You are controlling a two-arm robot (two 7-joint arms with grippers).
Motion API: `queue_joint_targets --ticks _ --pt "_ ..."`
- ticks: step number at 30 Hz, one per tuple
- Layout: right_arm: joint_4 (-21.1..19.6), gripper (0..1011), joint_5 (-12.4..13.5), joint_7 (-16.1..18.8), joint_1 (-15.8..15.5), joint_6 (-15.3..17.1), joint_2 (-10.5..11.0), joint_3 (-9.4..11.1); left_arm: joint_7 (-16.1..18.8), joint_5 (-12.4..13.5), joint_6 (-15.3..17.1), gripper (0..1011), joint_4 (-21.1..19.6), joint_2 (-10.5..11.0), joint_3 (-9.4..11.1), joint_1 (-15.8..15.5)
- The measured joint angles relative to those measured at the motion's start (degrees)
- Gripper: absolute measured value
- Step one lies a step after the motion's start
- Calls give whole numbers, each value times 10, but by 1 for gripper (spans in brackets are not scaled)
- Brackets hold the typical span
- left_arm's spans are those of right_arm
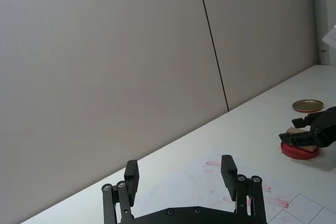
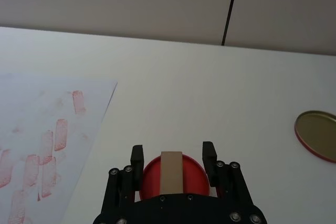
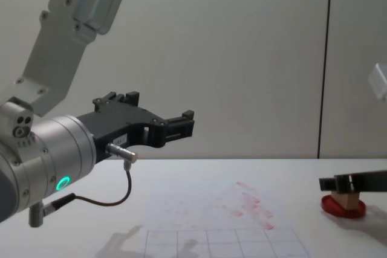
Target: Use the one hand to pick up the stamp and affix it onto the A4 paper.
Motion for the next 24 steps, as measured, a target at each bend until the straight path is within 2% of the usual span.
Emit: queue_joint_targets --ticks 3,13,24 --pt "-17 741 -2 0 -7 -9 3 1 0 0 0 993 0 0 0 0" --pt "-86 991 -7 1 -37 -40 16 6 0 0 0 993 0 0 0 0" --pt "-168 1001 -8 3 -75 -82 36 16 0 0 0 993 0 0 0 0"
